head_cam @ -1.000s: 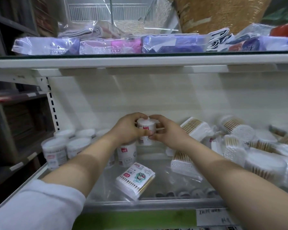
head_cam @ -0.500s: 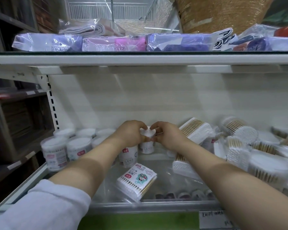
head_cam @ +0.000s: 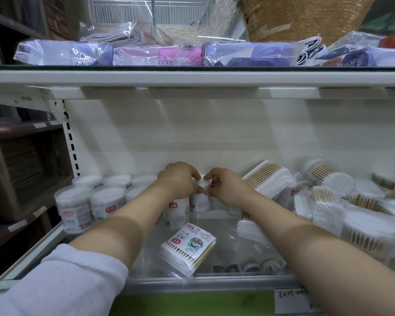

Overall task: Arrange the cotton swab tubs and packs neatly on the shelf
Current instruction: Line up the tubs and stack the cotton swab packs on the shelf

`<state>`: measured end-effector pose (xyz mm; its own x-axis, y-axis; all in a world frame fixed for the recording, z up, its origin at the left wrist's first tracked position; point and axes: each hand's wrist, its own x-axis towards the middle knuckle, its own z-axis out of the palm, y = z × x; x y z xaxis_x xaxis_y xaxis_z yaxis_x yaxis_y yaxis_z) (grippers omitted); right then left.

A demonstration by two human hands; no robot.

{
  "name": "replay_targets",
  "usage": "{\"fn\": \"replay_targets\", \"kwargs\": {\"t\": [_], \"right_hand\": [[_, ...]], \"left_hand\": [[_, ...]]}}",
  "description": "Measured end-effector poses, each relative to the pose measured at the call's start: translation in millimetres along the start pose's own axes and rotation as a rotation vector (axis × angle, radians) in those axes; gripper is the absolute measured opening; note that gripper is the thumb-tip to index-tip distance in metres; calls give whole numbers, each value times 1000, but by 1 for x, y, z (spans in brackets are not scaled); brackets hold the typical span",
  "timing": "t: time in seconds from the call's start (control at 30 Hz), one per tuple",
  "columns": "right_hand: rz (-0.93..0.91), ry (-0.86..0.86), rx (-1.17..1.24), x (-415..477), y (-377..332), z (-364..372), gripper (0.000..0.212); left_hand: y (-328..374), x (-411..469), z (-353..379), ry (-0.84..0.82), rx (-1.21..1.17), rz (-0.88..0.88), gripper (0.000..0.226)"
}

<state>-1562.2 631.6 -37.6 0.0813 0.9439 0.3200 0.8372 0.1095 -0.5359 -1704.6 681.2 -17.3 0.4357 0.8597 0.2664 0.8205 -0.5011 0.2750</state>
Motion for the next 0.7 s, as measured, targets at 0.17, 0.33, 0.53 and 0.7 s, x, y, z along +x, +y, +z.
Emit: {"fn": "replay_targets", "kwargs": {"t": [0.17,0.33,0.53,0.7], "right_hand": [[13,4,-14,-1,1,3,35],[33,23,-58,-2,-4,8,40],[38,-7,-4,-10,-9,-1,42],[134,36,346,-20,-17,-26,40]], "left_hand": [[0,1,1,-37,48,18,44],[5,-2,-1,-51,135,36,34],[-10,-5,-14,-41,68,108,27],[-29,-35,-43,70,-25,81,31]]}}
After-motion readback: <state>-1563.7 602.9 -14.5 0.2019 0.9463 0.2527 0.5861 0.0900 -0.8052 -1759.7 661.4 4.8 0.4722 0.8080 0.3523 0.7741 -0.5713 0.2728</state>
